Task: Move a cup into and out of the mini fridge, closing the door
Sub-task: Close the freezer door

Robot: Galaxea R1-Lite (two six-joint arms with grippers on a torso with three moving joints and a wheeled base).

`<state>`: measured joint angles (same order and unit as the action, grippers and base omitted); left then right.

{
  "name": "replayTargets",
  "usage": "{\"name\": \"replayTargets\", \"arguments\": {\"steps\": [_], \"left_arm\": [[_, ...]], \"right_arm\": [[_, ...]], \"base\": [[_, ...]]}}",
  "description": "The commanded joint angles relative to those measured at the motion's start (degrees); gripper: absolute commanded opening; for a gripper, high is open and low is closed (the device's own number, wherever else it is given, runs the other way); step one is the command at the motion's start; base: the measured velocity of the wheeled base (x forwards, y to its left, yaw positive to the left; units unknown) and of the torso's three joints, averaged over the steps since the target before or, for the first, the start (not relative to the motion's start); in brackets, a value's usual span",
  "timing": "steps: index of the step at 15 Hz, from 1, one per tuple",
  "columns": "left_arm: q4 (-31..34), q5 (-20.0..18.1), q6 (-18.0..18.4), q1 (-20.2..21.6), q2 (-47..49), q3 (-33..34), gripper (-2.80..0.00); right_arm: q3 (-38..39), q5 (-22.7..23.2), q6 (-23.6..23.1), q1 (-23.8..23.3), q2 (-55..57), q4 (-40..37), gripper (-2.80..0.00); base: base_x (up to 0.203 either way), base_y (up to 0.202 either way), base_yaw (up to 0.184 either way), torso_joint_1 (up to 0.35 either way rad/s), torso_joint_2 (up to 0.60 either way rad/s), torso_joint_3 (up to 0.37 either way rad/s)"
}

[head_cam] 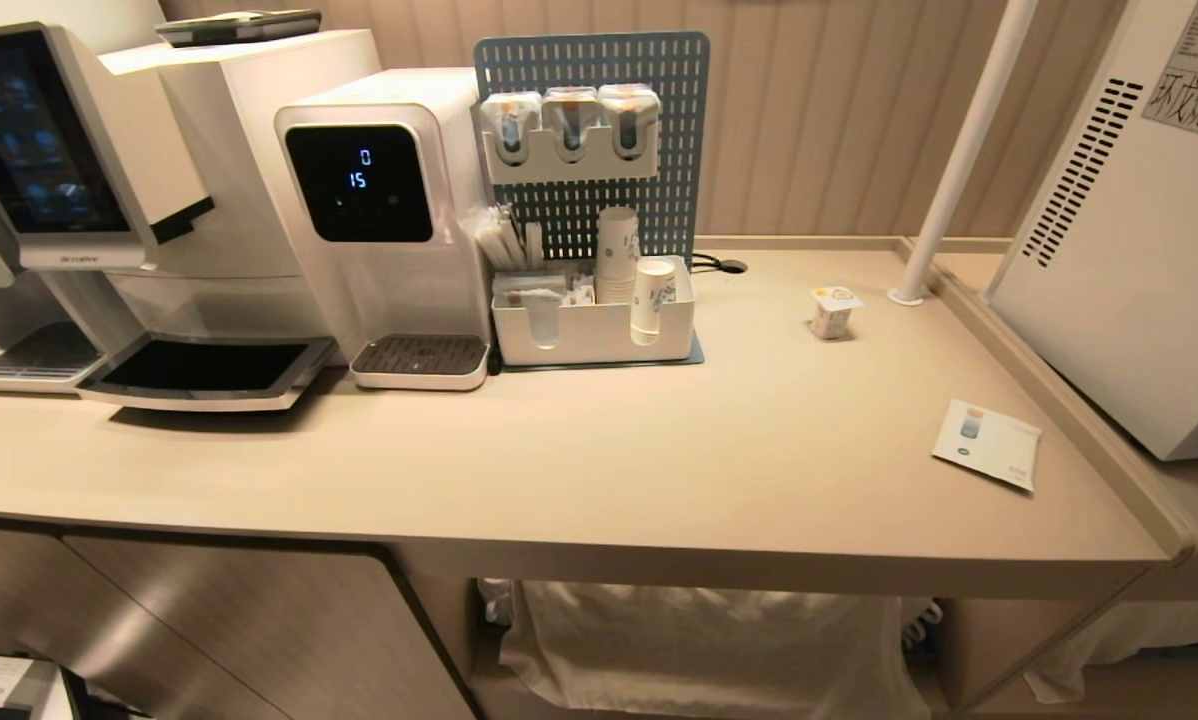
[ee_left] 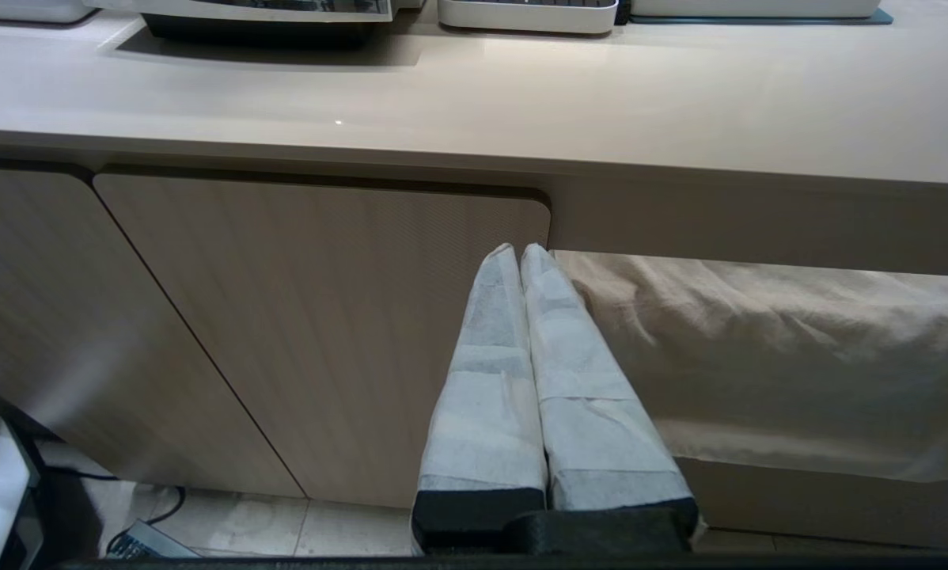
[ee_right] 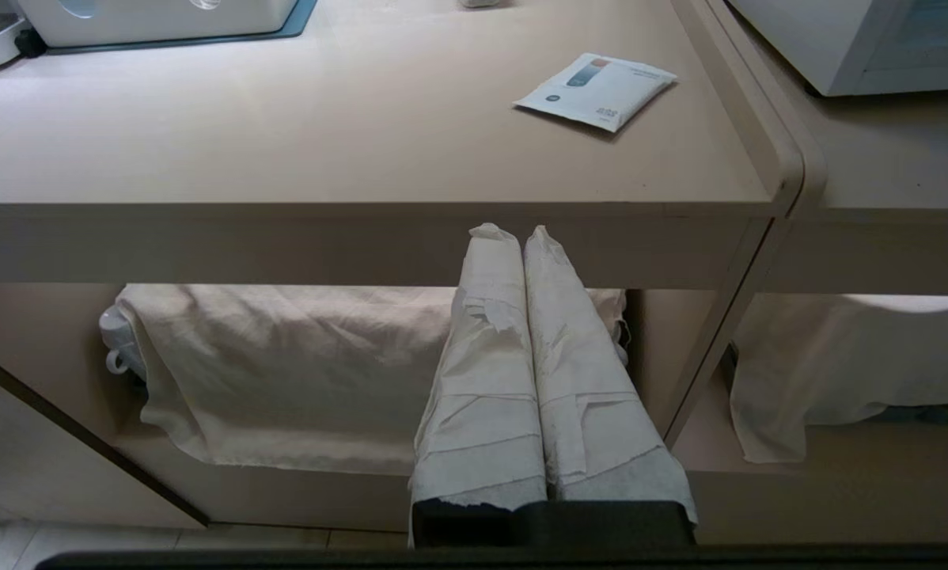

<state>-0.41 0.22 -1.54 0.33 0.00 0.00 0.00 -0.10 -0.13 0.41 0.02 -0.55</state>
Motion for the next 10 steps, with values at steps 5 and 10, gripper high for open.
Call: {"name": "replayTargets", "arguments": {"steps": [5,10], "left_arm": [[0.0,0.0,0.0,0.0,0.1,0.1,-2.8],[0.0,0.1,0.0,0.0,0.1,0.1,-2.8]], "right_arm": [[0.1,0.0,0.0,0.0,0.0,0.0,-2.8],[0.1,0.0,0.0,0.0,0.0,0.0,-2.8]], "base": [[0.0,0.0,0.0,-0.006,0.0,0.159],[0.0,0.0,0.0,0.001,0.0,0.199]]}}
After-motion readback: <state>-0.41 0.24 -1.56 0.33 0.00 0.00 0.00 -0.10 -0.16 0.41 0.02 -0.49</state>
